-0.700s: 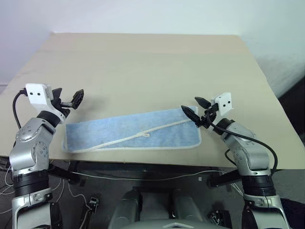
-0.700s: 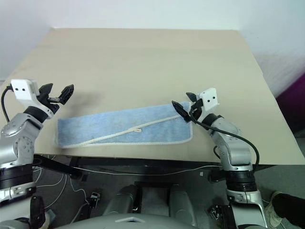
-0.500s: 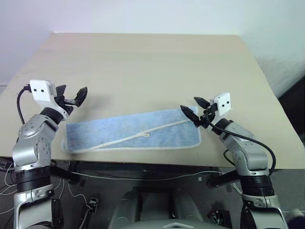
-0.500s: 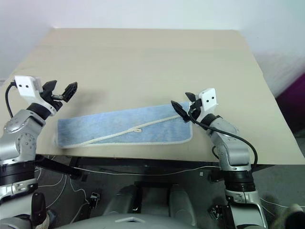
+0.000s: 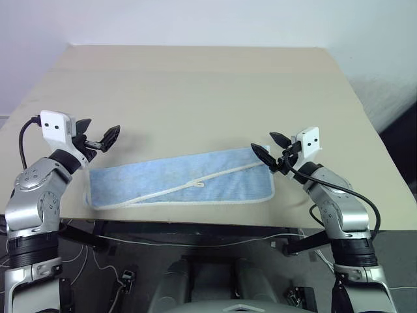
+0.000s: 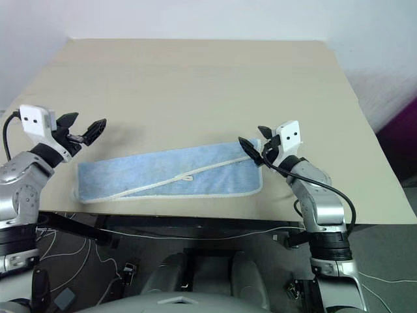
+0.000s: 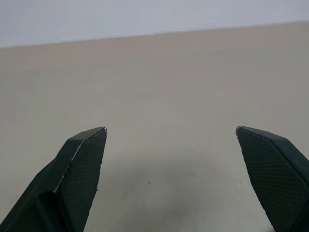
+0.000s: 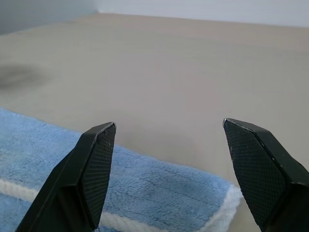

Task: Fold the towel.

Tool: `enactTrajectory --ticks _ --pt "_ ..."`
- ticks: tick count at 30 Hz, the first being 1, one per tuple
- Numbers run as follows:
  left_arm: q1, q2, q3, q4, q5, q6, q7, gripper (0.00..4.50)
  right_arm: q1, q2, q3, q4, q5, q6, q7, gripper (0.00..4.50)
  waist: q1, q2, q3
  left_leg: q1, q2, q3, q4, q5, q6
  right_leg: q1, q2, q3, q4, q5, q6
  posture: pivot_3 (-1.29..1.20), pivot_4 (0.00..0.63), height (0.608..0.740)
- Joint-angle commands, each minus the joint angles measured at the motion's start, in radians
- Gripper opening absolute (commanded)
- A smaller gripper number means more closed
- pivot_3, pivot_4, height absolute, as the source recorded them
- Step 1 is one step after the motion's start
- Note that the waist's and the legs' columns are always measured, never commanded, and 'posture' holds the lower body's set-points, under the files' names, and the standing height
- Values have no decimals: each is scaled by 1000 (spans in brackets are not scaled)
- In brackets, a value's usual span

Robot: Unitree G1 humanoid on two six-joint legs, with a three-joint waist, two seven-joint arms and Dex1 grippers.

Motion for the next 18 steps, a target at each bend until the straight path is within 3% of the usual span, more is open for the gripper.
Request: enactTrajectory --ticks 1,6,13,18 --pt "20 60 -14 -37 19 -18 -76 4494 -31 0 -11 10 -3 -38 5 3733 0 0 0 0 0 0 0 0 0 0 0 0 0 0 0 0 150 740" --pt "54 153 -51 -23 34 -59 -244 4494 -42 10 1 23 -14 -50 6 3733 0 0 0 0 0 0 -2 0 0 -1 0 0 -1 0 0 0 150 740" --pt "32 370 -203 64 134 -253 -626 4494 -38 -1 -6 11 -13 -35 2 3733 0 1 0 1 0 0 -4 0 0 -1 -1 0 -2 0 -1 0 150 740" --pt "-37 551 -326 138 174 -370 -985 4494 -81 -2 6 33 -16 -20 12 3733 -5 2 2 0 0 1 -4 0 0 -1 0 0 -2 0 -1 0 150 740"
